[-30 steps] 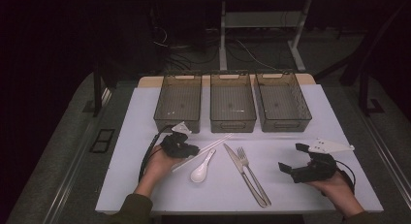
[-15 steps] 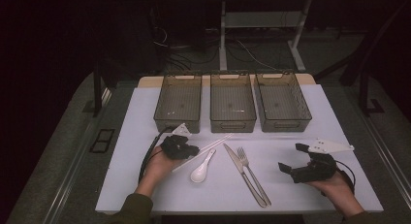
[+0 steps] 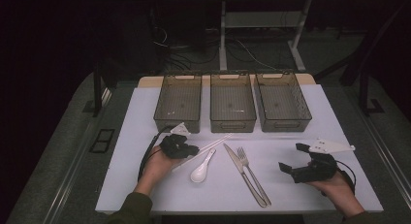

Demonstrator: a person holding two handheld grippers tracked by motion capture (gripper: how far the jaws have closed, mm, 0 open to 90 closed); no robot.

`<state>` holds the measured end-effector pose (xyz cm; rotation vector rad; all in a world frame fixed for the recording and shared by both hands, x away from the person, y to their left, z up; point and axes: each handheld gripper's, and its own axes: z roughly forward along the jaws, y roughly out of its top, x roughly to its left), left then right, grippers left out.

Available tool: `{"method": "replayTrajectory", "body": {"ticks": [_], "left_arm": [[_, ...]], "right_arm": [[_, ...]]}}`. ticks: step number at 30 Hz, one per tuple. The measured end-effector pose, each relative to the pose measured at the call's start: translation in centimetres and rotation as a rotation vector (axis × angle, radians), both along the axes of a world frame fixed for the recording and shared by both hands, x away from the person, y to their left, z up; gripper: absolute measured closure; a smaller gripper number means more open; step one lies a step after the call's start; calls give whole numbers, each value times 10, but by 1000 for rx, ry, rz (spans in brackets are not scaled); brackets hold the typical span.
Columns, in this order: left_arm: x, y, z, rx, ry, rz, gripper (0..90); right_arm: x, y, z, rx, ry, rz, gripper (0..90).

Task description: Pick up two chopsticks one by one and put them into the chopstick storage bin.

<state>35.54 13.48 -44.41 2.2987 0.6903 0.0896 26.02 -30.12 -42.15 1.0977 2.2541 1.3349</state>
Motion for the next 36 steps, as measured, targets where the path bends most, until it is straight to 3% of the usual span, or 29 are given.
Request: {"method": "replayTrajectory", "body": {"ticks": [12,25,29,36], "left_arm": [[-3,11,12,-63,-12,7,847],[-14,13,25,-77,-6,-39,847],[-18,13,28,-72,8,-25,847],[-22,15,34,-71,-13,-17,847]], "right_arm": [[0,-1,0,2,-3,1,8],[0,-1,1,4,-7,0,8],[0,-1,1,5,-8,-5,9],[0,-1,2,6,-12,-4,9]]}}
